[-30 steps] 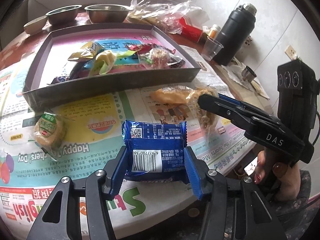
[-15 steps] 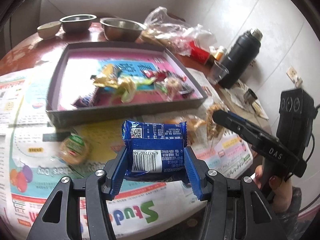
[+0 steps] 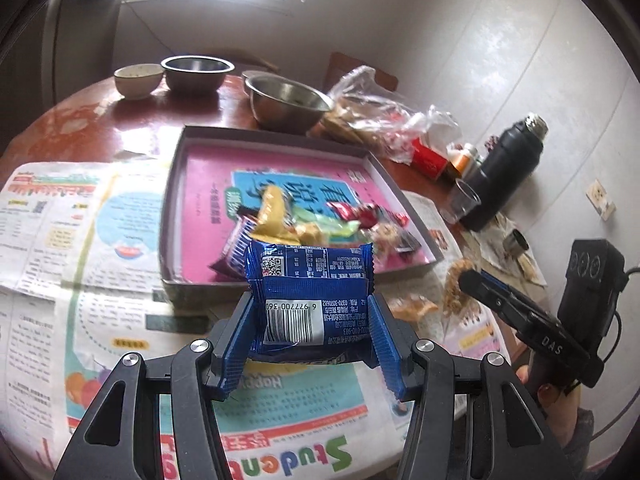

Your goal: Organize snacks

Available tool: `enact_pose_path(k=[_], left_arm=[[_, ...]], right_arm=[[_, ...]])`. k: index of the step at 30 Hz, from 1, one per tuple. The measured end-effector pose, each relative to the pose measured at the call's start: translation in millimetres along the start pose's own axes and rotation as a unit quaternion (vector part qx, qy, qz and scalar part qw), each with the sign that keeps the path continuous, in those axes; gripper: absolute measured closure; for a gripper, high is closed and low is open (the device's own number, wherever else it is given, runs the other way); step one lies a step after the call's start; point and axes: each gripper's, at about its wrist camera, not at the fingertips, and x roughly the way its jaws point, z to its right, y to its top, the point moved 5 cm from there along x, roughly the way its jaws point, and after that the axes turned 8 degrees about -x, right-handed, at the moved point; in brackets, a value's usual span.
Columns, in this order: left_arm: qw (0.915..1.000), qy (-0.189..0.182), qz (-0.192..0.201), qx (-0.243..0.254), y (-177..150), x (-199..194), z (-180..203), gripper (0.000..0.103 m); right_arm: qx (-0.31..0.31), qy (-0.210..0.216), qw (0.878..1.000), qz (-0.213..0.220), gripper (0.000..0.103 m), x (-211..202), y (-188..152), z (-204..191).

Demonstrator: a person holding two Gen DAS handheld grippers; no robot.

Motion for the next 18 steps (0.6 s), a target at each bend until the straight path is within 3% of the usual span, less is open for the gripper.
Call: enact_pose_path(k=[18], left_arm=[[0.9997,0.019,0.002,-0.018,30.9,40.6,-11.7,0.046]], right_arm=[[0.002,0.001,1.000,0.001,0.057,22.3,16.0,9.0]])
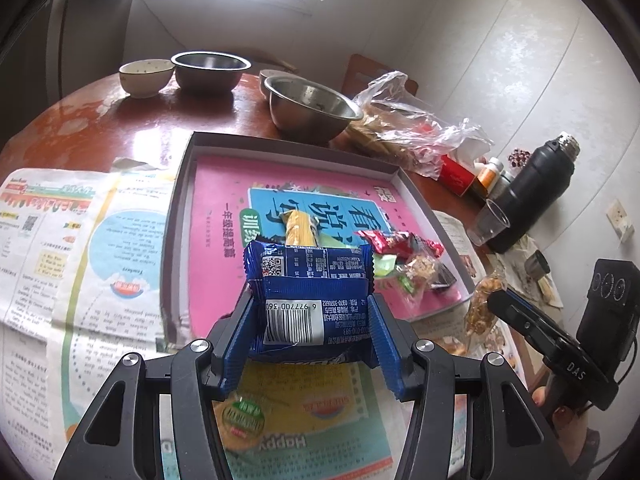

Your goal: Organize snacks

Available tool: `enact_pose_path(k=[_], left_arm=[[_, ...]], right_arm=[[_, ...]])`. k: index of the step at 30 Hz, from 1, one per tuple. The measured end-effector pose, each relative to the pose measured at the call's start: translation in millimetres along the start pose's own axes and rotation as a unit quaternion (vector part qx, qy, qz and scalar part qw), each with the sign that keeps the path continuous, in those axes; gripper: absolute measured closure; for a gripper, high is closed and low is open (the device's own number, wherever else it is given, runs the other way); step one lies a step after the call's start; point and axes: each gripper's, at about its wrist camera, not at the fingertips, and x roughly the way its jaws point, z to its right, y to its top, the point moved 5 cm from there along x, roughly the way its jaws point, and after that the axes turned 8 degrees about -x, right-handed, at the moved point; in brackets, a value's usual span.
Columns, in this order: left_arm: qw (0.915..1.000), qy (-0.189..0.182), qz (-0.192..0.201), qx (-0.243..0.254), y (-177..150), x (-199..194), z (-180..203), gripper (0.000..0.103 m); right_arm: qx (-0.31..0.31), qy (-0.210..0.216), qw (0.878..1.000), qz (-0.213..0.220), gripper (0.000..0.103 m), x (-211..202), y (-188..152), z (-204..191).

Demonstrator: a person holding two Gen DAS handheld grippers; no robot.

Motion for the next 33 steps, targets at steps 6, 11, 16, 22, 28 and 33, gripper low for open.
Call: enact_pose_path(k=[6,11,16,22,28,33], left_arm=[[1.0000,0.003,-0.002,-0.001,6.6,15.1,2.8,0.046],[1.0000,0.007,-0.006,0.002,7.9,25.7,6.1,0.046],[0.9999,0.009,-0.010,0.003,8.4,34.4,7.0,0.046],[0.9999,0.006,-0.015,0.005,8.6,40.8,7.6,0.046],[0.9999,0.008,-0.011,0.006,8.8,42.0,7.0,0.046],[0.9998,0.015,-0.006,0.012,9.0,42.4,5.9,0.046]], right_arm=[[0.005,-0.003,1.000,0.000,0.057,8.0,5.8,7.8],[0.005,-0.008,1.000,0.002,0.057,13.0,12.2,13.9],[0.010,-0.012,1.000,0.004,0.057,17.7,20.2,21.0],[0.005,-0.008,1.000,0.004,0.057,26.4,29.1,17.9],[-0.004,-0.003,1.000,-0.001,0.057,39.7,36.2,9.3],[-0.011,0.001,1.000,-0.006,0.057,51.1,40.2,1.3]])
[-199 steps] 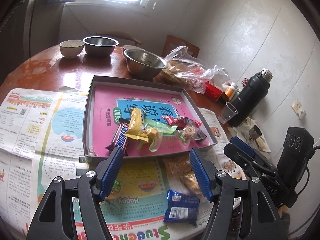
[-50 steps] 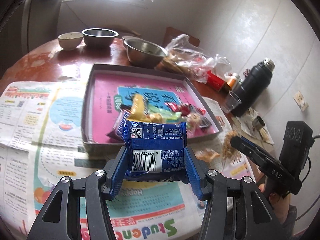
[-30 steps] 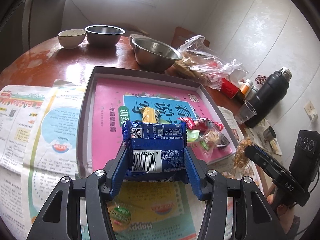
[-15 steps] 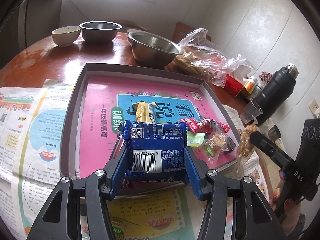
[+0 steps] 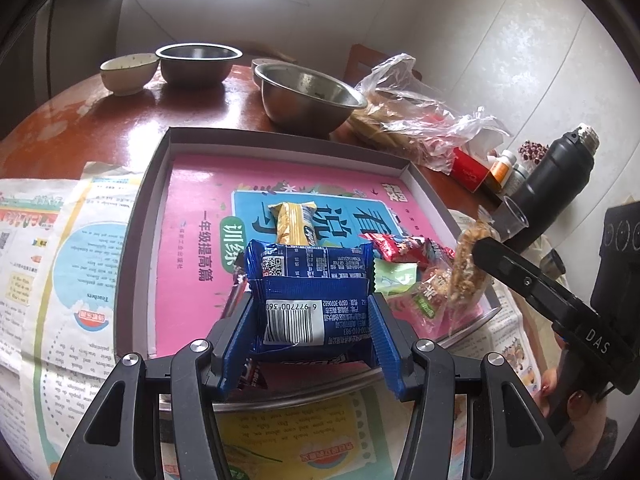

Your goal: Organize snacks

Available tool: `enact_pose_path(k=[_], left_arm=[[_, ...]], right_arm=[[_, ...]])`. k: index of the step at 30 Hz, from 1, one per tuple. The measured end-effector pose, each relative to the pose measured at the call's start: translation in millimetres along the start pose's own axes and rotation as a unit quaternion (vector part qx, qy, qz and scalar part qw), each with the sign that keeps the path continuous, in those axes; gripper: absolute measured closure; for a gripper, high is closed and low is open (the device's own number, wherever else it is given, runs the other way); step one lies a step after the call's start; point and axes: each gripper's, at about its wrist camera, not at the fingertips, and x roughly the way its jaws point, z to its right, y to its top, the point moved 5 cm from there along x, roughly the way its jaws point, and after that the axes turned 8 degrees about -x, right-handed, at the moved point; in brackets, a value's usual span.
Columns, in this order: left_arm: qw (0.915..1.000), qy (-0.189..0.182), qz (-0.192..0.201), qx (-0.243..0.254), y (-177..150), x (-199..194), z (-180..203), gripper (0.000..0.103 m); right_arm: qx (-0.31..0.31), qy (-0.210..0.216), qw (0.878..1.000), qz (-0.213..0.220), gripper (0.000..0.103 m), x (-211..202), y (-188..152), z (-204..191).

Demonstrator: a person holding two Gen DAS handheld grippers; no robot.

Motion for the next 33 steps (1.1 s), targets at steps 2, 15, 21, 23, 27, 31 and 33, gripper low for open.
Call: enact_pose_path(k=[2,15,21,23,27,31,33], left_arm=[[1.0000,0.001,0.001,0.000,0.6,0.1,-0.9,0.046],[1.0000,0.001,0.002,-0.007,0.5,-3.0,-10.1,0.046],[1.0000,0.000,0.002,-0.008,-0.4,-4.1,-11.6,0.046],[1.0000,-0.001,0.002,-0.008,-0.2,-4.6,-12.0,0.046],[1.0000,-0.001,0.002,-0.010,-0.7,-5.2,-12.7,0.046],[0.9999,-0.002,0.002,-0.010,-0.7,-5.2,-12.9,0.046],[0.9999,-0.001,0.002,-0.010,-1.0,-5.3,-12.4,0.046]], right_arm=[[-0.008,-0.001,1.000,-0.005,0.057,5.5,1.5,-4.5],[-0.055,-0.008,0.998,-0.028,0.057,29.0,-1.8,-32.1],[-0.063,0.005,0.997,-0.039,0.057,38.8,-7.1,-43.2],[-0.065,0.003,0.997,-0.042,0.056,41.5,-8.2,-44.7],[-0.061,0.000,0.997,-0.044,0.056,43.3,-10.6,-44.3],[-0.058,-0.004,0.997,-0.045,0.056,43.0,-12.8,-42.3],[-0.057,-0.007,0.997,-0.048,0.056,43.4,-14.2,-41.4]])
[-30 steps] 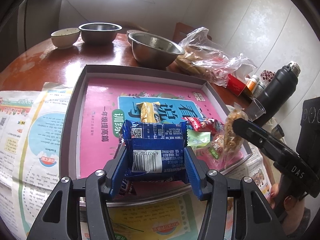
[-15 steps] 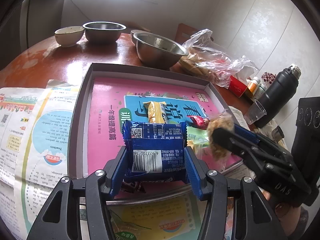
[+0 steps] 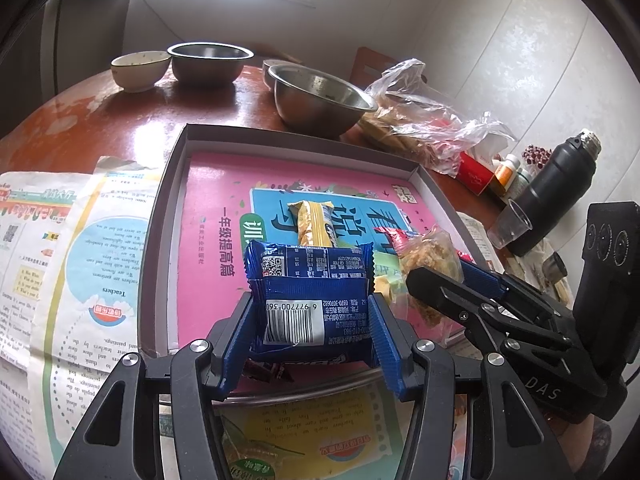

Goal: Organize snacks
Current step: 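Lower the blue biscuit pack with the left tool while the right tool lowers the crisps bag into the tray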

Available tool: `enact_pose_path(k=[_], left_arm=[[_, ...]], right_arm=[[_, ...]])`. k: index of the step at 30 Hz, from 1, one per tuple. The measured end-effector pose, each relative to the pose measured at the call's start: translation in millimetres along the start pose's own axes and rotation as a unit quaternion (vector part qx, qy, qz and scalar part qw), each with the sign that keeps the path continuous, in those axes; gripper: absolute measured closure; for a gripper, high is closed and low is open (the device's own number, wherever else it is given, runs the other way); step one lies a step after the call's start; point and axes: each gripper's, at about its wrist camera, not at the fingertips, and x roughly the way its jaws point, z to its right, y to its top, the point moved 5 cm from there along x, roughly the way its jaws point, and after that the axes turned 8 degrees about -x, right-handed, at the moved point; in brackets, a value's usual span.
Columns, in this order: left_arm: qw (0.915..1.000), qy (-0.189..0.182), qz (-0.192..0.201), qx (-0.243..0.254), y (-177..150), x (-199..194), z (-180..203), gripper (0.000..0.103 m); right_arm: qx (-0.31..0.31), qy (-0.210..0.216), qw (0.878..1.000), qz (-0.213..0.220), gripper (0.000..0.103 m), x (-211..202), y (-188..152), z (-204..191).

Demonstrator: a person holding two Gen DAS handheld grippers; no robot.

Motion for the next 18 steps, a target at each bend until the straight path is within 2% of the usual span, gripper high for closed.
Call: enact_pose_path(k=[7,18], left_arm=[[1.0000,0.001,-0.001,0.002,-1.2,0.1,0.5,0.046],[1.0000,0.002,-0.003,0.005,-2.5,-0.1,2.1,0.045]], right_arm=[[-0.003,-0.007,1.000,0.000,0.055,0.0,-0.9,0.0],[-0.004,-0.067,0.998,0.008,0.051,-2.0,-1.0,18.7]])
